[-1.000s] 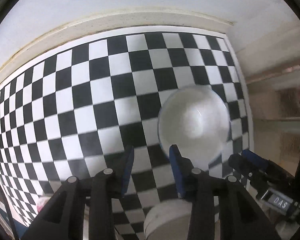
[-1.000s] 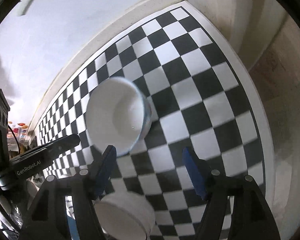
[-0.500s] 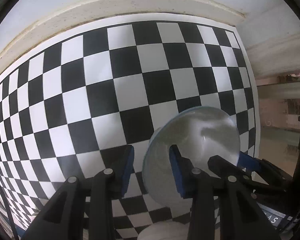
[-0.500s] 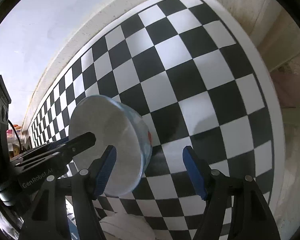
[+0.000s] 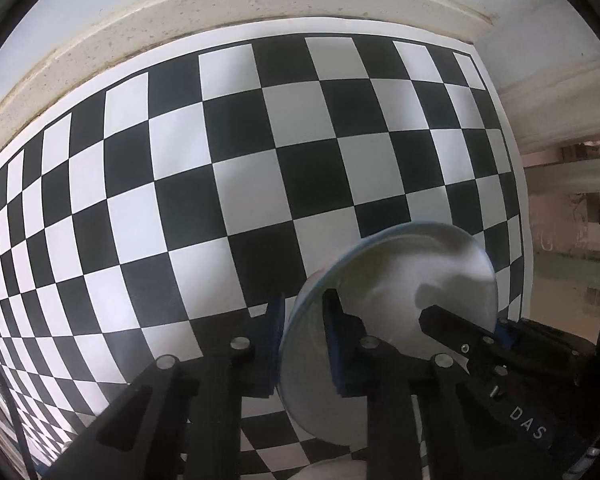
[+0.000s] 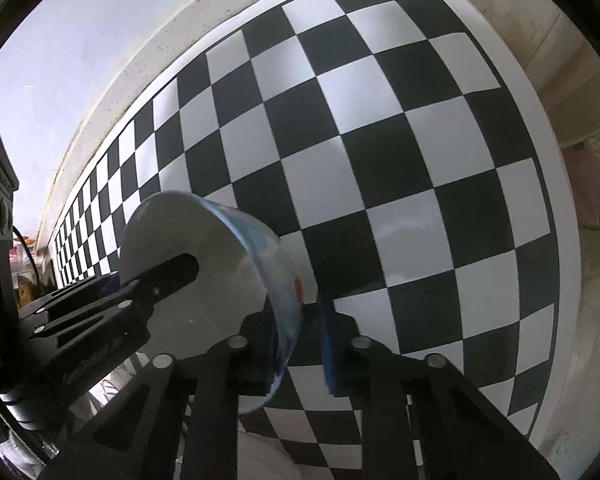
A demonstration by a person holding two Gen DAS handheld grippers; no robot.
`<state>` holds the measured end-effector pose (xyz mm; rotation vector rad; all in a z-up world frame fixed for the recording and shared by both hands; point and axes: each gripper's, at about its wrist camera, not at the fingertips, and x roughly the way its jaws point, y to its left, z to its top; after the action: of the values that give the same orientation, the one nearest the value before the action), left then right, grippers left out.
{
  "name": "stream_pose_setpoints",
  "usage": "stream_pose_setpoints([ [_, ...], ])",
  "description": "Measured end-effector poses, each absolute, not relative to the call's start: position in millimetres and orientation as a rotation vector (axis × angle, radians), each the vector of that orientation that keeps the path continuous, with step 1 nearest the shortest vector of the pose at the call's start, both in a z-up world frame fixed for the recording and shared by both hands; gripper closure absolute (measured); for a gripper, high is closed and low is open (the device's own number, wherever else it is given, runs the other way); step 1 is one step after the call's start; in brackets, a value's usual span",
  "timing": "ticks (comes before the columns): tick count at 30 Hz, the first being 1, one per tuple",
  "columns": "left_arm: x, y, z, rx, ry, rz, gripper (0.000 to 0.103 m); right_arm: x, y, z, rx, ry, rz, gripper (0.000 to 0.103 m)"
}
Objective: Organize plates and bowls
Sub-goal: 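Close both grippers on the rim of the blue-dot bowl stack, then lift the bowl stack with both grippers and carry it toward the plates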
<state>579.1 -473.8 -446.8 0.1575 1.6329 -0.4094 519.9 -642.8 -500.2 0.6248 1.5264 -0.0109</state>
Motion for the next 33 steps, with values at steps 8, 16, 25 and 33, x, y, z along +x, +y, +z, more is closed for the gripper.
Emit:
stream_pose_setpoints([
  [8,572.6,-446.2,-435.1,0.109,1.645,-0.414,0.087,524.2,-637.0,-496.4,0.590,1.533,-0.017,0.093],
  [16,552.3,-433.0,-412.7,0.085,1.618,-0.422,0.087,520.1,-633.1,-476.0,0.591,1.509,-0.004,0.093],
  [25,527.2,-421.4,-366.3,0.083,1.549,-0.441,0.087,495.4,-615.1,-429.4,0.556,1.452,0.016,0.093],
  [33,493.3,-409.5,-315.1,0.097,1.484,-0.484,0.087,450.0,-597.7,-378.8,0.543,1.394,0.021,0.093],
])
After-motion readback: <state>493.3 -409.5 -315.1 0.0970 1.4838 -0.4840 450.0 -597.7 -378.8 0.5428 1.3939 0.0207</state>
